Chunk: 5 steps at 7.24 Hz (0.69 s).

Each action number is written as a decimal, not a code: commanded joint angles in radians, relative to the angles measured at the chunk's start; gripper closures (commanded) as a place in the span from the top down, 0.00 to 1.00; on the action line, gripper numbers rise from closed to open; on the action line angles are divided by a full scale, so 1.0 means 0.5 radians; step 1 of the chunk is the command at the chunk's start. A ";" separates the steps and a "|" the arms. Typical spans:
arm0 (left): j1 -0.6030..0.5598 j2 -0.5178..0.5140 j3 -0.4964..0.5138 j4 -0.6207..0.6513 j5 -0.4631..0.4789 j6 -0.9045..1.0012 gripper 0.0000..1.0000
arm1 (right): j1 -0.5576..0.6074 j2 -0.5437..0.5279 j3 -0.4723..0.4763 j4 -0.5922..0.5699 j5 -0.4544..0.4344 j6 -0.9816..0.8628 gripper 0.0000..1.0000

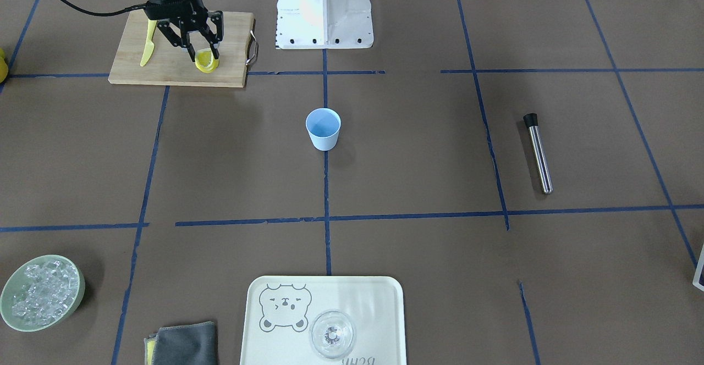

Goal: Squeeze lemon into cup
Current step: 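Lift the lemon slice with the right gripper and carry it over the blue cup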

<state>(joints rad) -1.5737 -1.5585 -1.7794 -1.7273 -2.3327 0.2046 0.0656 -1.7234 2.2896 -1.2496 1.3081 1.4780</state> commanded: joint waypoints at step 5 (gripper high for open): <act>0.003 -0.003 -0.009 0.003 -0.007 -0.001 1.00 | 0.392 0.922 -0.130 -0.843 0.316 -0.124 0.38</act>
<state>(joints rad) -1.5724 -1.5589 -1.7819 -1.7260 -2.3352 0.2040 0.2099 -1.4122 2.2586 -1.5493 1.4205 1.4194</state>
